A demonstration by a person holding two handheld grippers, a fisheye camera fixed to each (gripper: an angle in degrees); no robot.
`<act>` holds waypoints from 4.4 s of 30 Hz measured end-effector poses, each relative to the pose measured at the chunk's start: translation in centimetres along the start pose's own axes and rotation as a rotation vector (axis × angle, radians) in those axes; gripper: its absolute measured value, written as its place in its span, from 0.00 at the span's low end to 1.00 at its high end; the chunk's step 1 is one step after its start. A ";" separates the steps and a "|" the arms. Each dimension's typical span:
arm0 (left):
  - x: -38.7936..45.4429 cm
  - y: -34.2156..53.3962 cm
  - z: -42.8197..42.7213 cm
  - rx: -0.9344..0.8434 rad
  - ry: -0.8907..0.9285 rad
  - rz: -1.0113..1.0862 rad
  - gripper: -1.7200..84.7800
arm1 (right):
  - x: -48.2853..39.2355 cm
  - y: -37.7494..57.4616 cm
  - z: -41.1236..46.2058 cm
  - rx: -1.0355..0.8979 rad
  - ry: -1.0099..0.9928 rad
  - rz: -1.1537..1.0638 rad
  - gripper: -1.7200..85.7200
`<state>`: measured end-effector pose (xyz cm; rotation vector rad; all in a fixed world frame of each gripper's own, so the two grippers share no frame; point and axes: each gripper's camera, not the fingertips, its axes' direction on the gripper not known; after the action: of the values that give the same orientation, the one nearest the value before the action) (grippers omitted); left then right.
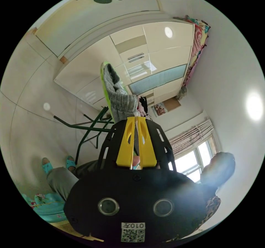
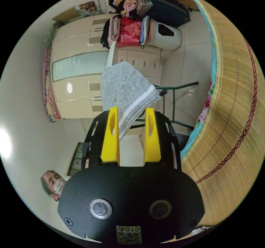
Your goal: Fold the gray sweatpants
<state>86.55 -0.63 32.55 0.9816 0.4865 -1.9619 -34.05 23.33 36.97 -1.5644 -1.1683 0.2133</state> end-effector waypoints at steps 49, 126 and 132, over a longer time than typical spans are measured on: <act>6.5 7.5 4.4 0.200 0.021 -0.041 0.04 | -16.7 12.2 -13.4 0.170 -0.211 -0.324 0.06; 23.4 -17.0 20.5 -0.074 -0.485 -0.075 0.02 | -61.3 -28.4 24.5 -0.264 0.788 -0.419 0.22; 25.2 -14.1 23.0 -0.130 -0.538 -0.037 0.02 | -58.9 -26.7 26.6 -0.378 0.798 -0.411 0.11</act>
<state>56.43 -21.11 26.31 0.3376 0.3188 -2.0922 -95.79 -6.79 23.92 -1.4582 -0.8684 -0.8741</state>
